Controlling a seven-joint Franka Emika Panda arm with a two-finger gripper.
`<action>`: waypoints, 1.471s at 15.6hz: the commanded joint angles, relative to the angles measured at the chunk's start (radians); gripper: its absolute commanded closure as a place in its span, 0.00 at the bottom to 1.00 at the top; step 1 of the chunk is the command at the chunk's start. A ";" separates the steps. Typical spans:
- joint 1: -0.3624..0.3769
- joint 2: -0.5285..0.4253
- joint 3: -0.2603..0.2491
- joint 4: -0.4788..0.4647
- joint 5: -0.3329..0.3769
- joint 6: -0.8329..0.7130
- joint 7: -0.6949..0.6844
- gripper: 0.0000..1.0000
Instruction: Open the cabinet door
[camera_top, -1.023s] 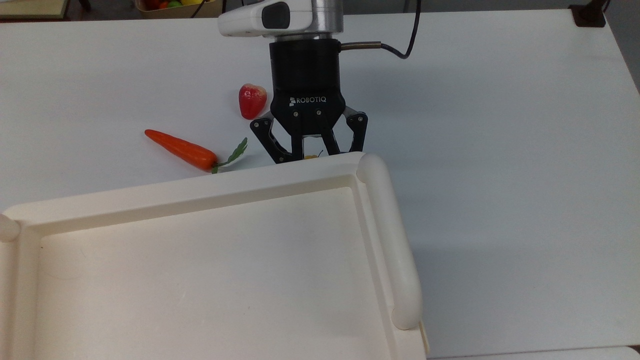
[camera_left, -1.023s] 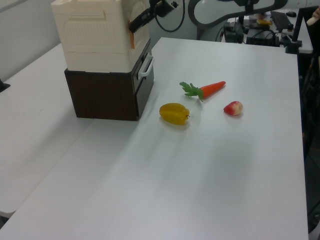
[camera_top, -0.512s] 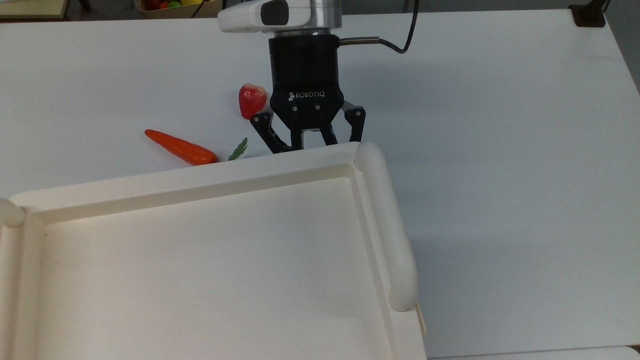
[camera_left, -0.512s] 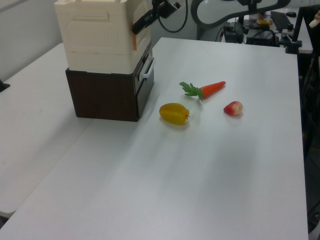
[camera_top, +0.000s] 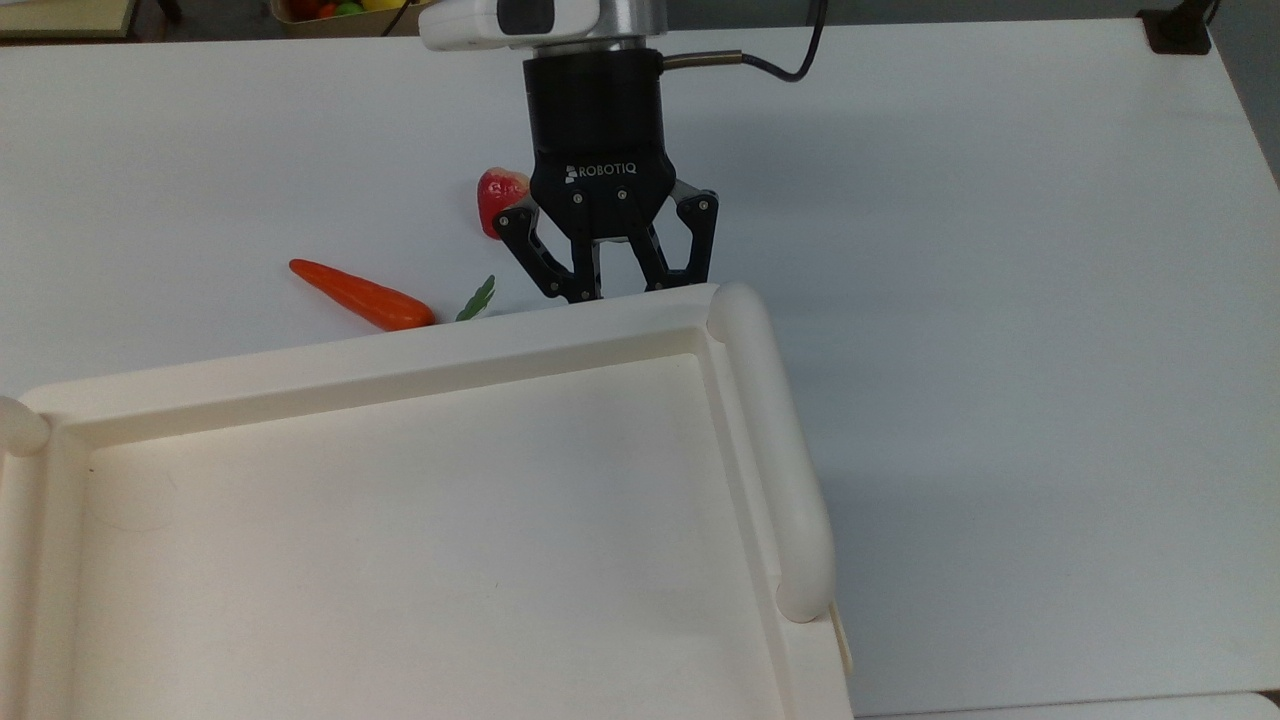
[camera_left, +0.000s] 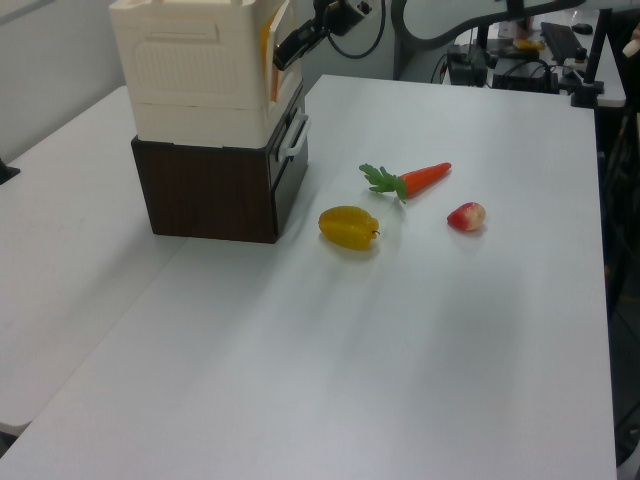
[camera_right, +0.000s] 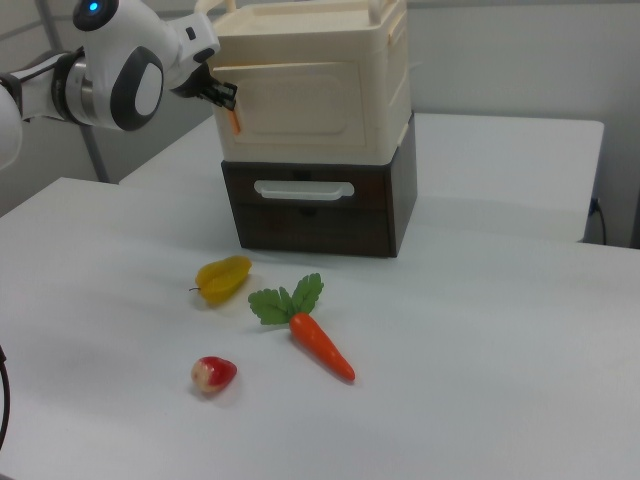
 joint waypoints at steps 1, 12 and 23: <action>-0.017 -0.081 -0.042 -0.063 0.105 -0.119 -0.101 1.00; -0.066 -0.177 -0.153 -0.050 0.172 -0.593 -0.238 0.00; -0.111 -0.273 -0.220 -0.013 -0.119 -1.238 -0.230 0.00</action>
